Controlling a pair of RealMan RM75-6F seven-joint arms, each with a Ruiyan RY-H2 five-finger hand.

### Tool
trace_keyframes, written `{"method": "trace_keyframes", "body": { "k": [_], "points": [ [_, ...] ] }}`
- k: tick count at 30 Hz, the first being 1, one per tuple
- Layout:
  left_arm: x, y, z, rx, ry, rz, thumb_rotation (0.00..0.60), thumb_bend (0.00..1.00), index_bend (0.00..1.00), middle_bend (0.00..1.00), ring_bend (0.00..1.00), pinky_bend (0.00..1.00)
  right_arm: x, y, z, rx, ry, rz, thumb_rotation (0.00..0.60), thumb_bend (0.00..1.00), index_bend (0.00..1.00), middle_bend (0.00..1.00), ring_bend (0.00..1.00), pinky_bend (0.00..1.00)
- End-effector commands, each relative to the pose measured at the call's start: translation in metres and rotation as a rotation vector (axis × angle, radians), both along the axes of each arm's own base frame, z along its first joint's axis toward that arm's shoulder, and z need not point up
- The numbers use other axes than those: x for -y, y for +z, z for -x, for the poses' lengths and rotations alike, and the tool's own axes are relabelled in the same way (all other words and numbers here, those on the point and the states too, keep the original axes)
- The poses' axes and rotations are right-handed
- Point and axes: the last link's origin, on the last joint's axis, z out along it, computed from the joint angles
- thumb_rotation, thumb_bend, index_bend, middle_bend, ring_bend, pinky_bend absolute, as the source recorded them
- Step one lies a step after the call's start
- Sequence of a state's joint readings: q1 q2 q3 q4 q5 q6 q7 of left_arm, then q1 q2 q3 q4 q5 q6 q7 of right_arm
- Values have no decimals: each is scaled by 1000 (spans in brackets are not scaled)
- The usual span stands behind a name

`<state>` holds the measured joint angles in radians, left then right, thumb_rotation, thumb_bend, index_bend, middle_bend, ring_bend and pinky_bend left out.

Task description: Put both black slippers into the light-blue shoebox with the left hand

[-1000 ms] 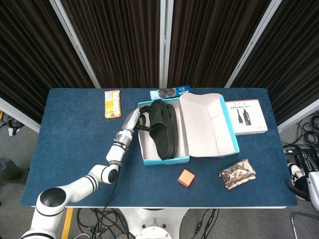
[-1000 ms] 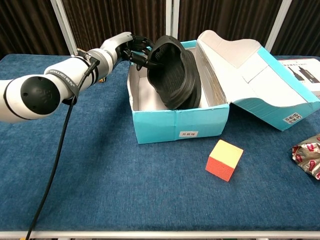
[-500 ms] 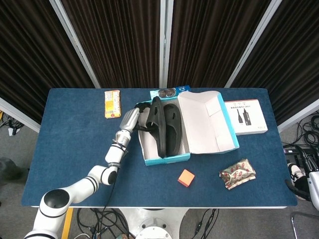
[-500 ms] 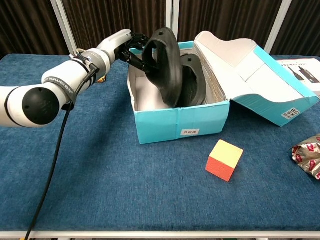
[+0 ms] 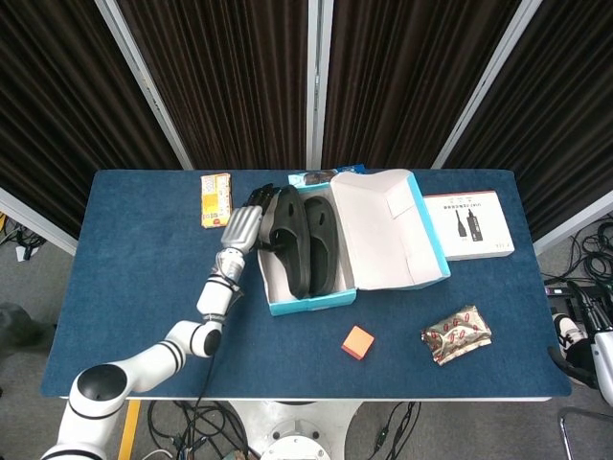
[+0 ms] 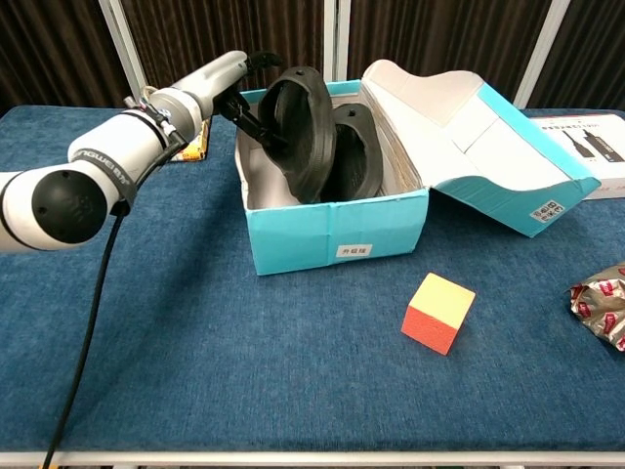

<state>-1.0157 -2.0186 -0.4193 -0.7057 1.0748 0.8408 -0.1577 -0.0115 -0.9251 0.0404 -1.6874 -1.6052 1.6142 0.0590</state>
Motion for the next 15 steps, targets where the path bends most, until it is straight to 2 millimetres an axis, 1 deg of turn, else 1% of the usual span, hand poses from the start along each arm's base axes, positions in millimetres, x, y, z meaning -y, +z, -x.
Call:
{"method": "trace_keyframes", "body": {
  "k": [1, 5, 10, 15],
  "points": [
    [2, 8, 5, -13, 19, -9, 600, 0, 53, 0, 0, 140, 0, 0, 0, 1, 1, 0, 600, 99, 59, 178, 0, 57],
    [7, 15, 8, -40, 14, 6, 600, 0, 43, 0, 0, 126, 0, -1, -1, 3, 7, -4, 600, 99, 59, 178, 0, 57],
    [14, 30, 5, -1, 18, 37, 600, 0, 33, 0, 0, 127, -1, 0, -1, 1, 9, -3, 600, 99, 59, 178, 0, 57],
    [19, 46, 13, -25, 18, 49, 600, 0, 33, 0, 0, 128, -2, 0, -1, 3, 10, -1, 600, 100, 59, 178, 0, 57]
  ]
}}
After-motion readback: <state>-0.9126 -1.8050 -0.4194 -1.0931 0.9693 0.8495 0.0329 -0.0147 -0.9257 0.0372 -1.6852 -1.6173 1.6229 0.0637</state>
